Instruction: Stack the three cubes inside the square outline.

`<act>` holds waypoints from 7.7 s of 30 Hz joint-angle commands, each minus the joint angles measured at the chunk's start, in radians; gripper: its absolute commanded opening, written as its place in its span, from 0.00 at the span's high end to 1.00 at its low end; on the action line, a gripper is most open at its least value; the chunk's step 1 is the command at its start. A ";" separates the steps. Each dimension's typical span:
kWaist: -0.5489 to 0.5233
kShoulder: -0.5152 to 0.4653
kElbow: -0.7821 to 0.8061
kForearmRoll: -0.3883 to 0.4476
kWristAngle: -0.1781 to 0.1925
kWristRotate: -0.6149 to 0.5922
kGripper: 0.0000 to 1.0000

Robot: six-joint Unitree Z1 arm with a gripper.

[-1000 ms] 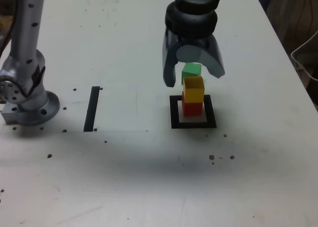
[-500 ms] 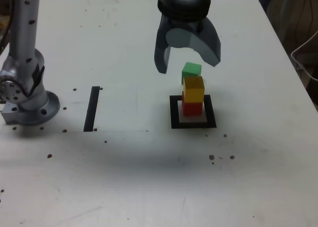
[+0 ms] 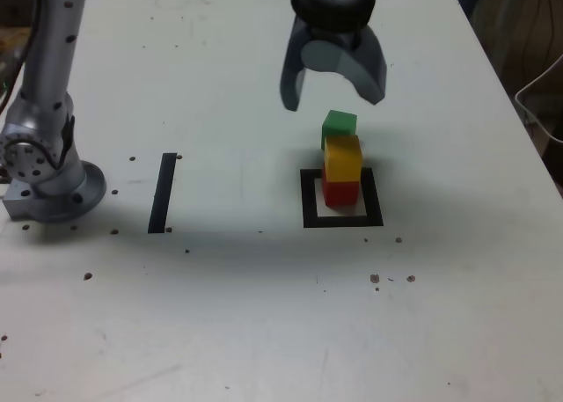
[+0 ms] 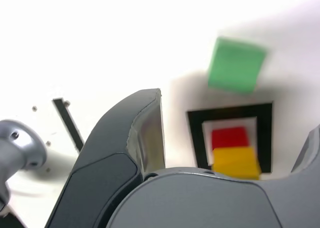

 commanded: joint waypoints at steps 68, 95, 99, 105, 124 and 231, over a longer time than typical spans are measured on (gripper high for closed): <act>0.039 0.157 0.042 -0.181 -0.001 0.008 0.61; 0.017 0.031 -0.007 -0.116 0.032 0.009 0.91; -0.031 -0.010 -0.096 -0.010 0.044 -0.014 0.92; -0.085 -0.026 -0.179 0.099 0.007 -0.077 0.94; -0.193 0.044 -0.238 0.209 -0.070 -0.307 0.95; -0.199 -0.067 -0.076 0.122 -0.096 -0.338 0.01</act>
